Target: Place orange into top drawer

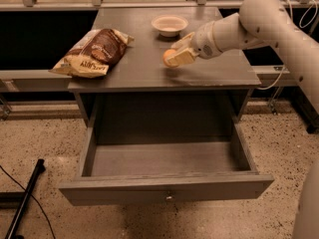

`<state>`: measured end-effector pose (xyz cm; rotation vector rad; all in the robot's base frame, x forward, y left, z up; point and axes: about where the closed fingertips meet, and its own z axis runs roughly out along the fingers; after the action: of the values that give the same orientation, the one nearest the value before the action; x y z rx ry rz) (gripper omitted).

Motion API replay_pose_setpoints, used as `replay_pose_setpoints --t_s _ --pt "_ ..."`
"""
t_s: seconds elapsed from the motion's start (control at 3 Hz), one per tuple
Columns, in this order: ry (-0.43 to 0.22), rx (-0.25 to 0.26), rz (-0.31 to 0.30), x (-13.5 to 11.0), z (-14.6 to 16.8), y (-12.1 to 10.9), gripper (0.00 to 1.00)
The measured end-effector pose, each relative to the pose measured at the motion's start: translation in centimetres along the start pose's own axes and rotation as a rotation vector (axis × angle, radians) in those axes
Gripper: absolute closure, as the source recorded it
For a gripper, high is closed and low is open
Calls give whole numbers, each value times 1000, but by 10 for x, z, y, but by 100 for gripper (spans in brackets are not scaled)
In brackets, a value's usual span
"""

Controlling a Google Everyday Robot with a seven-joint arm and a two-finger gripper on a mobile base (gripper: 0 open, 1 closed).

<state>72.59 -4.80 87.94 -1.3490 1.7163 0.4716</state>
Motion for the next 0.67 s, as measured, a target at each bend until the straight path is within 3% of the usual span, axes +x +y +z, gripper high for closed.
replay_pose_setpoints --t_s 0.33,0.67 --pt "-139 -30 -43 -33 -30 17 100" --pt "-137 4 -34 -26 -72 31 100"
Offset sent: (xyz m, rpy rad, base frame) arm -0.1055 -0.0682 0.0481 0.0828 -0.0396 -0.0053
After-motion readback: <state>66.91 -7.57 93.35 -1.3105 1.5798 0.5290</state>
